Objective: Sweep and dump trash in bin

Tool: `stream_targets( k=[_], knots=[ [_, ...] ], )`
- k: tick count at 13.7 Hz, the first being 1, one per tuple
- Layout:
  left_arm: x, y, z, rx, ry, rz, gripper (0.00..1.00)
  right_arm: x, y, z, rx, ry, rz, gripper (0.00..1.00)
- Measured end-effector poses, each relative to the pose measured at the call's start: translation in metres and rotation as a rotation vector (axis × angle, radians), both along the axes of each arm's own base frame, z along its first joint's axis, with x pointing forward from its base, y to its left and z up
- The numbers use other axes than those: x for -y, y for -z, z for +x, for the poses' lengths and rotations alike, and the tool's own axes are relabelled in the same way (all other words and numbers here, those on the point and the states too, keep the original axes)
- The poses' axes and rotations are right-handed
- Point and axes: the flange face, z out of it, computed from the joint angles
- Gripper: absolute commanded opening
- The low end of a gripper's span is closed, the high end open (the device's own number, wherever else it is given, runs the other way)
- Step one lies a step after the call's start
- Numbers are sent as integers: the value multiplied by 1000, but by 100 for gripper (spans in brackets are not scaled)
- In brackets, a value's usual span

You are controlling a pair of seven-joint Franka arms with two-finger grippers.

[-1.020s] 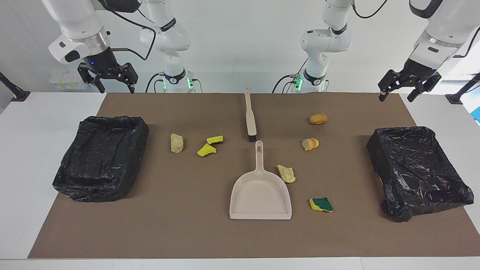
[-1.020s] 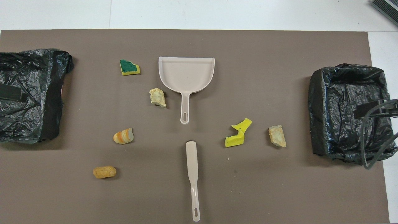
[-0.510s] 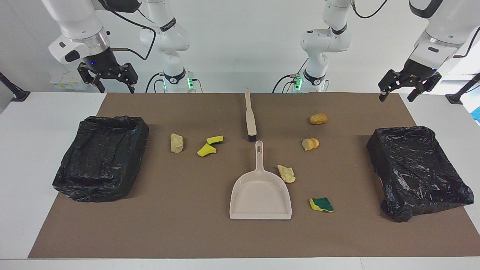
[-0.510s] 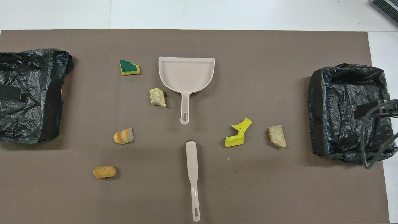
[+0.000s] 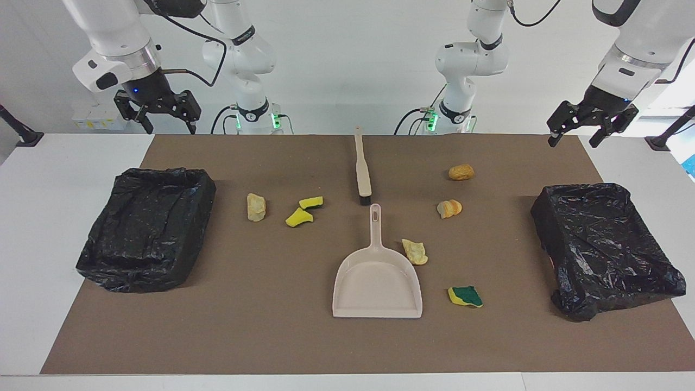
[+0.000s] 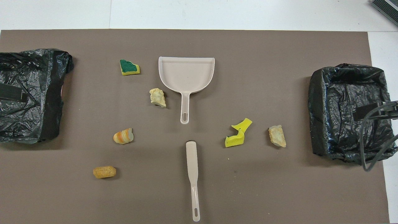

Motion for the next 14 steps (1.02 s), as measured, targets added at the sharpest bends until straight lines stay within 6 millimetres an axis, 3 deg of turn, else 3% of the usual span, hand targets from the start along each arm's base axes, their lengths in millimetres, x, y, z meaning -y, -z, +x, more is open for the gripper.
stream_targets(
  k=[4,6,10,14],
  knots=[
    [6,2,0,-4,11,0,100,0,0,0,0,0,0,100],
    [22,9,-1,-20,37,0,100,0,0,0,-1,0,0,100],
    [80,36,-15,-43,55,-2,100,-1,1,-1,-3,-2,0,100],
    [146,74,-50,-77,86,3,100,-2,2,-3,-7,-3,-1,100]
  ],
)
